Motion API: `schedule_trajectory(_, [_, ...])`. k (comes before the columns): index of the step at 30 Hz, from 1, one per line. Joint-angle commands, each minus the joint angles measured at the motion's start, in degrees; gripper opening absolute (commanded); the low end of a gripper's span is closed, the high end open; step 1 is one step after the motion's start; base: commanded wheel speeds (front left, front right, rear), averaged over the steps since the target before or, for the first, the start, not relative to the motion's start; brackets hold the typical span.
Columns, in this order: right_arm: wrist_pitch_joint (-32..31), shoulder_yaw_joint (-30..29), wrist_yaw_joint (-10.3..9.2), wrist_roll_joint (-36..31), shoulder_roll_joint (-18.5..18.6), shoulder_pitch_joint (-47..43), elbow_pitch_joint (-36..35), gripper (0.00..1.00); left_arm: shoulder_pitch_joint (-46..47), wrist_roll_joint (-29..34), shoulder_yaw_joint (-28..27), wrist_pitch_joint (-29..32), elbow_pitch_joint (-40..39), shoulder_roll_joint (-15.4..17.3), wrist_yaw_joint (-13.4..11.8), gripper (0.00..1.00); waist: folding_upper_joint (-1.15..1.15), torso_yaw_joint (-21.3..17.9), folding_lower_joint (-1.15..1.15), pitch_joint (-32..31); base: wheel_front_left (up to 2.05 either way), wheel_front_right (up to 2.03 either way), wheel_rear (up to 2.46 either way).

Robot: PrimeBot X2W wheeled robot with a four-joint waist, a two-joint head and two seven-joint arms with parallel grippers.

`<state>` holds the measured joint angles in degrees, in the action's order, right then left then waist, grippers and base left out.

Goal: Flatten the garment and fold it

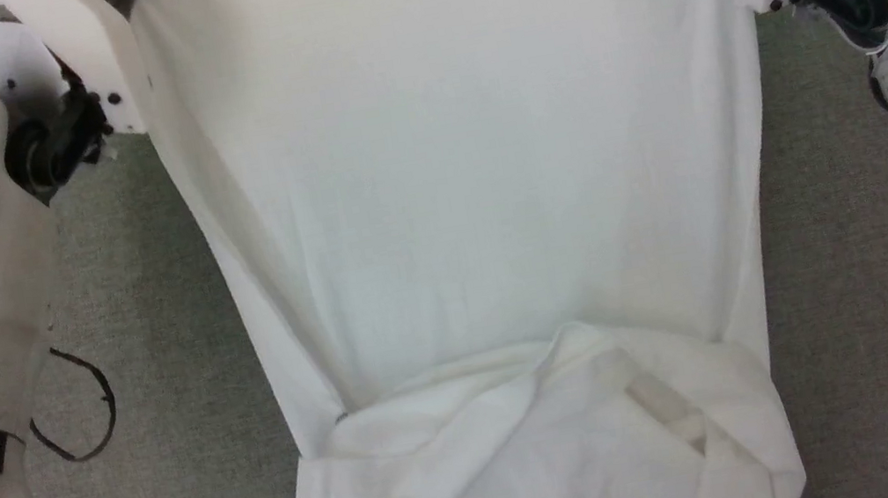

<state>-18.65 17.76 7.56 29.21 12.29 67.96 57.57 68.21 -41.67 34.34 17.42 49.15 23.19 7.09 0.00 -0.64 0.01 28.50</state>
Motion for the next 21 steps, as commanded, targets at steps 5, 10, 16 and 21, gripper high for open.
schedule_trajectory(5, [10.72,-2.80,-0.08,-1.83,1.61,5.15,1.59,0.00,5.06,2.30,-1.17,-9.10,2.81,1.25,-0.65,0.00,0.00,-1.15,-0.01,-4.57,0.00,0.00,0.00])
schedule_trajectory(10, [18.24,-3.34,-0.08,-3.32,1.28,8.93,2.06,0.00,8.32,2.97,-2.48,-16.34,4.58,1.55,-1.35,0.00,0.00,-1.62,-0.01,-6.64,0.00,0.00,0.00])
schedule_trajectory(16, [21.36,0.39,-0.08,-1.86,1.10,6.16,-0.09,0.00,5.29,-1.79,-5.79,-22.11,4.11,-0.38,-0.52,0.00,0.00,-0.82,-0.01,-9.01,0.00,0.00,0.00])
schedule_trajectory(21, [23.01,5.49,-0.08,2.18,3.33,-3.97,-6.69,0.00,-6.50,-6.21,-8.24,-27.77,-0.34,-0.33,-0.08,0.00,0.00,0.08,-0.01,-11.79,0.00,0.00,0.00])
